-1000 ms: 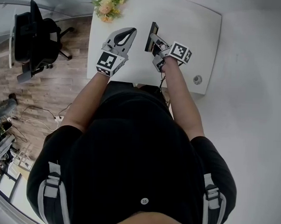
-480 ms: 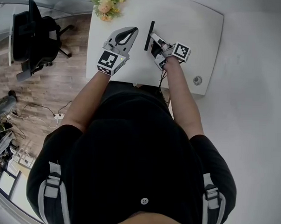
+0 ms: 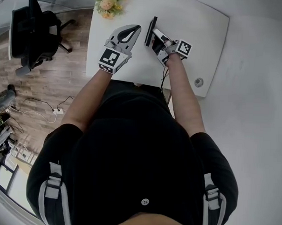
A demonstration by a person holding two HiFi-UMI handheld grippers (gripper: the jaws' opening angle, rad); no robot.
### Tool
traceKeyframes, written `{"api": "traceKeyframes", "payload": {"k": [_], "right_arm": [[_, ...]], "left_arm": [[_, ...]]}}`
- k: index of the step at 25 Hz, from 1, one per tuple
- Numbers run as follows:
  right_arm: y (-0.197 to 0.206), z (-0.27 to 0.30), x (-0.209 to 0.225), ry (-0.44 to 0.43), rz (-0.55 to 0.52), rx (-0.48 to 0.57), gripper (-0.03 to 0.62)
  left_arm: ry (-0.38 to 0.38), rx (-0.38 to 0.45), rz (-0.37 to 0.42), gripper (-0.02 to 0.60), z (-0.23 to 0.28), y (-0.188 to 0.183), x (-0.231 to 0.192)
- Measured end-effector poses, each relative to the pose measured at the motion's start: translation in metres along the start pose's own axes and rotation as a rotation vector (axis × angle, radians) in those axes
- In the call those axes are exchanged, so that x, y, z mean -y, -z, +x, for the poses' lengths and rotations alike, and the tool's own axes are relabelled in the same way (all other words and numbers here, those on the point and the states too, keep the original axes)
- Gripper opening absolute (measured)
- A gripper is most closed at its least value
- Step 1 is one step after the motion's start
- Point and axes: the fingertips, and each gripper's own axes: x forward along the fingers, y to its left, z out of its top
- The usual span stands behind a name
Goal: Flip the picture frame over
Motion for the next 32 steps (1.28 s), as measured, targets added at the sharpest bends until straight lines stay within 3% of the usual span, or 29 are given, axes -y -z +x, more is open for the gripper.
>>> {"api": "traceKeyframes", "payload": {"k": [12, 20, 30, 32], "right_arm": [[0.003, -0.002, 0.003, -0.182, 0.095, -0.011, 0.051], [0.009, -0.012, 0.008, -0.236, 0.134, -0.014, 0.051], [0.007, -0.017, 0.011, -0.171, 0.062, -0.003, 0.051], [0.004, -0.022, 0.009, -0.160, 0.038, 0.009, 0.079]], "left_arm": [[-0.006, 0.012, -0.015, 0.005, 0.004, 0.006, -0.002], [0.018, 0.034, -0.012, 0.005, 0.008, 0.000, 0.008], [0.020, 0.038, -0.011, 0.005, 0.004, -0.004, 0.011], [0.021, 0.038, -0.010, 0.005, 0.002, -0.006, 0.012]]}}
